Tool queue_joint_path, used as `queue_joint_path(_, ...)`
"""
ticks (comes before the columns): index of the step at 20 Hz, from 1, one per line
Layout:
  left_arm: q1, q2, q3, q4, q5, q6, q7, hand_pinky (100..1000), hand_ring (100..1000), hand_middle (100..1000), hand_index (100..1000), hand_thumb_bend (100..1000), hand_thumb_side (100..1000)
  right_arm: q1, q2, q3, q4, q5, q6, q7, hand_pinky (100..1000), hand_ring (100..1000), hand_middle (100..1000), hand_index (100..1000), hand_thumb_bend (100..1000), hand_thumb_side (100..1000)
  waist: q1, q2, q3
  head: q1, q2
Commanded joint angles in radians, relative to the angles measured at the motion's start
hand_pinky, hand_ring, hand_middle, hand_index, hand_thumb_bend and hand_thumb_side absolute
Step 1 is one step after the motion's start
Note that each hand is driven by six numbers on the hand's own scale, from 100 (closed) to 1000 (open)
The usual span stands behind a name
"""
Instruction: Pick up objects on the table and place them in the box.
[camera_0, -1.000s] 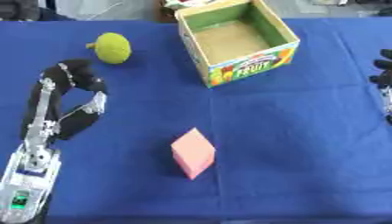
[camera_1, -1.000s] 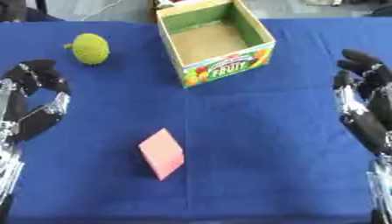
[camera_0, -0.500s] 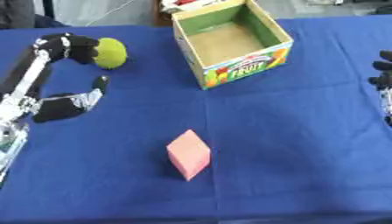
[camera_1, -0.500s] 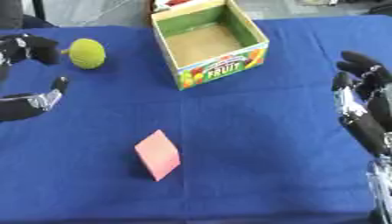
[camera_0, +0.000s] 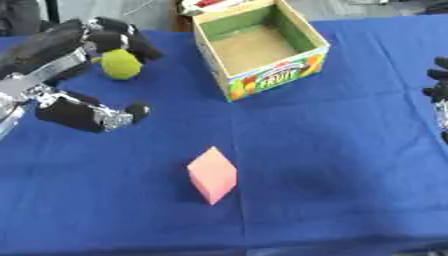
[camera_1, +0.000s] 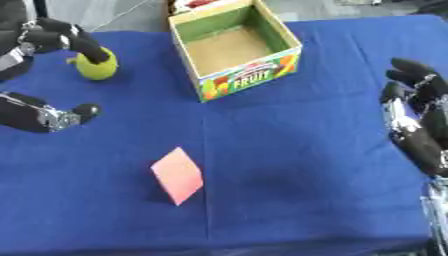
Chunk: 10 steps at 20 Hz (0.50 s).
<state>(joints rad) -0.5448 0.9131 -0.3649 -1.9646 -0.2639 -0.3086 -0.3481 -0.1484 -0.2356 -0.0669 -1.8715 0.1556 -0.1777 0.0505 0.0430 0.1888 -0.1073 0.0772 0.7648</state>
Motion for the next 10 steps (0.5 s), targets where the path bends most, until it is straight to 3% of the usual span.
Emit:
queue_joint_path(1, -0.064, 0.043, -0.055, -0.017, -0.02, -0.043, -0.125, 753, 711, 736, 831, 439, 195, -0.004, -0.027, 0.0, -0.006, -0.001, -0.002, 0.004, 761, 857, 848, 840, 100, 538, 0.0, -0.017, -0.002, -0.001, 0.005)
queue_joint_path(6, -0.141, 0.002, -0.12, 0.006, -0.056, -0.099, -0.336, 773, 723, 751, 844, 515, 182, -0.003, -0.029, 0.002, -0.004, -0.002, -0.003, 0.005, 761, 857, 848, 840, 100, 539, 0.002, -0.019, -0.005, -0.014, 0.005)
queue_joint_path(10, -0.182, -0.039, -0.154, 0.041, -0.086, -0.142, -0.482, 778, 727, 757, 846, 526, 158, -0.001, -0.029, 0.002, -0.003, -0.002, -0.003, 0.007, 761, 856, 848, 840, 100, 539, 0.003, -0.021, -0.008, -0.024, 0.005)
